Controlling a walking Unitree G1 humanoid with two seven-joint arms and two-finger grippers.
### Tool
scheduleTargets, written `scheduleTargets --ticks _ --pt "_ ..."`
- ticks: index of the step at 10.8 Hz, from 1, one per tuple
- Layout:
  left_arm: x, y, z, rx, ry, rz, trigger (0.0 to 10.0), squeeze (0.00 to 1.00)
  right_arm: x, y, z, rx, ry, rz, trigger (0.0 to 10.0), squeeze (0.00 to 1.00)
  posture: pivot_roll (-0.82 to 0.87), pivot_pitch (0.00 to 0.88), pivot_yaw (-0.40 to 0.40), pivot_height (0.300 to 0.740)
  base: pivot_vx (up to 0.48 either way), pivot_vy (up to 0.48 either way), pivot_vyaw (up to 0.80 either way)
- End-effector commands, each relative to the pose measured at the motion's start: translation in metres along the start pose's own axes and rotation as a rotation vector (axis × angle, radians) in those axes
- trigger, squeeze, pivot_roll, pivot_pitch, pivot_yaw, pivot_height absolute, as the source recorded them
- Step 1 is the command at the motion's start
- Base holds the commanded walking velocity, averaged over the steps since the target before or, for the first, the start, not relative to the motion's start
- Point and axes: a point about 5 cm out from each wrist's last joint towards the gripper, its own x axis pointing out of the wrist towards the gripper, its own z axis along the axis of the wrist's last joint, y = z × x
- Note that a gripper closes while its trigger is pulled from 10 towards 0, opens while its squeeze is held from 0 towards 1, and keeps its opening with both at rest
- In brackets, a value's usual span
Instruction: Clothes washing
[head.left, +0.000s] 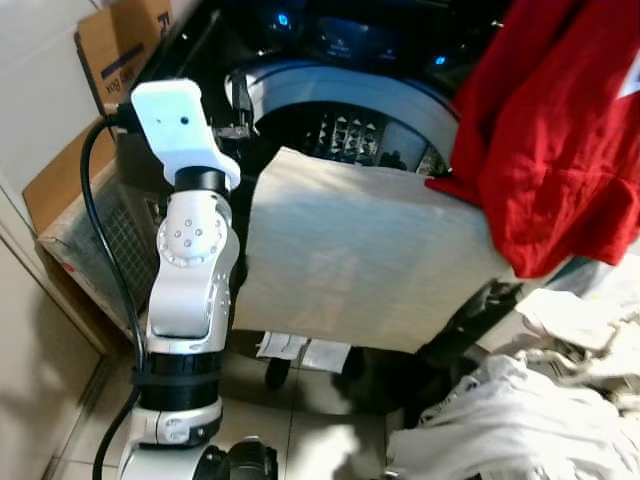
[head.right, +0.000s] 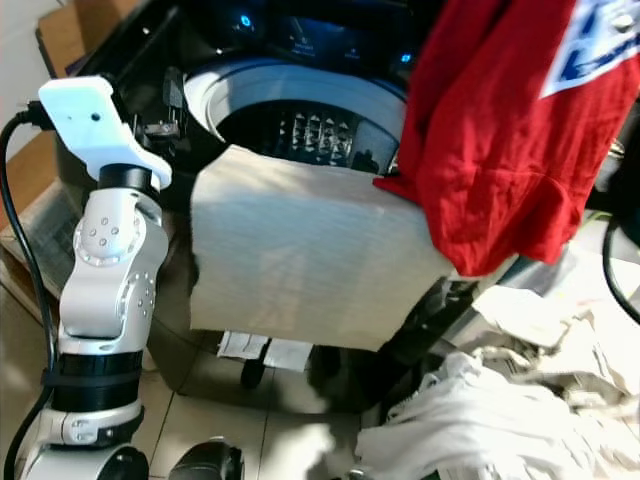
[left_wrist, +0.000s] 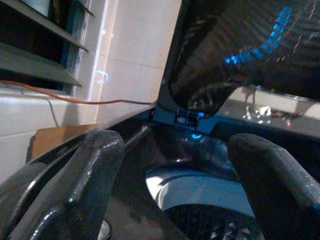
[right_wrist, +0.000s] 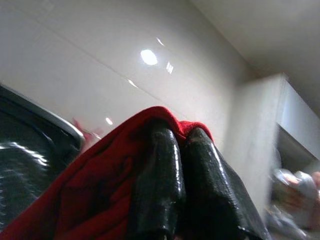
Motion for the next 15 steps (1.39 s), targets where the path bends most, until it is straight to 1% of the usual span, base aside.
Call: scheduleTargets --ticks 1,2,3,4,5,6,7,8,9,10,11,12,13,14,15 --pt "-0.004 -0.005 0.001 0.016 0.004 -0.019 10.0 0.00 -0.003 -0.005 -0.016 0.002 0.070 -0.027 0.0 0.00 0.22 0.000 -0.155 0.740 0.000 0.000 0.00" --pt "-0.009 0.000 0.001 0.034 0.014 -0.008 10.0 0.00 -0.009 0.009 -0.030 -0.099 0.101 0.027 0.0 0.00 0.24 0.000 -0.165 0.740 0.000 0.000 0.00" --pt "-0.015 0.003 0.000 0.054 0.031 -0.002 10.0 0.00 -0.023 0.036 -0.052 -0.343 0.104 0.158 0.0 0.00 0.27 0.000 -0.187 0.740 0.000 0.000 0.00" --pt "-0.021 0.006 -0.001 0.073 0.054 -0.005 10.0 0.00 -0.039 0.053 -0.077 -0.413 0.168 0.244 0.0 0.00 0.30 0.000 -0.196 0.740 0.000 0.000 0.00" --pt "-0.030 0.009 -0.001 0.094 0.087 -0.008 10.0 0.00 -0.057 0.062 -0.108 -0.261 0.333 0.271 0.0 0.00 0.34 0.000 -0.203 0.740 0.000 0.000 0.00" --pt "-0.036 0.014 -0.002 0.112 0.111 -0.004 10.0 0.00 -0.077 0.073 -0.133 -0.069 0.504 0.284 0.0 0.00 0.35 0.000 -0.206 0.740 0.000 0.000 0.00" --pt "-0.037 0.015 -0.001 0.115 0.120 0.002 10.0 0.00 -0.086 0.081 -0.141 -0.002 0.572 0.314 4.9 0.00 0.35 0.000 -0.206 0.740 0.000 0.000 0.00" --pt "-0.038 0.015 -0.002 0.112 0.133 -0.001 10.0 0.00 -0.095 0.094 -0.145 -0.005 0.603 0.387 10.0 1.00 0.34 0.000 -0.199 0.740 0.000 0.000 0.00" --pt "-0.039 0.012 -0.004 0.112 0.149 -0.011 10.0 0.00 -0.106 0.098 -0.155 0.077 0.681 0.390 10.0 1.00 0.33 0.000 -0.195 0.740 0.000 0.000 0.00" --pt "-0.039 0.012 -0.005 0.119 0.165 -0.020 10.0 0.00 -0.117 0.097 -0.168 0.176 0.802 0.329 10.0 1.00 0.33 0.000 -0.192 0.740 0.000 0.000 0.00" --pt "-0.039 0.012 -0.006 0.122 0.183 -0.022 10.0 0.00 -0.132 0.103 -0.180 0.317 0.940 0.288 10.0 1.00 0.33 0.000 -0.190 0.740 0.000 0.000 0.00" --pt "-0.039 0.012 -0.007 0.122 0.192 -0.019 10.0 0.00 -0.131 0.109 -0.174 0.420 0.944 0.281 10.0 1.00 0.32 0.000 -0.186 0.740 0.000 0.000 0.00" --pt "-0.038 0.013 -0.011 0.137 0.218 -0.012 10.0 0.00 -0.130 0.115 -0.169 0.491 0.961 0.293 10.0 1.00 0.31 0.000 -0.182 0.740 0.000 0.000 0.00" --pt "-0.037 0.012 -0.013 0.140 0.226 -0.006 10.0 0.00 -0.129 0.117 -0.166 0.416 0.933 0.328 10.0 1.00 0.30 0.000 -0.183 0.740 0.000 0.000 0.00" --pt "-0.037 0.010 -0.013 0.144 0.230 -0.007 10.0 0.00 -0.129 0.123 -0.162 0.072 0.813 0.491 10.0 1.00 0.30 0.000 -0.193 0.740 0.000 0.000 0.00"
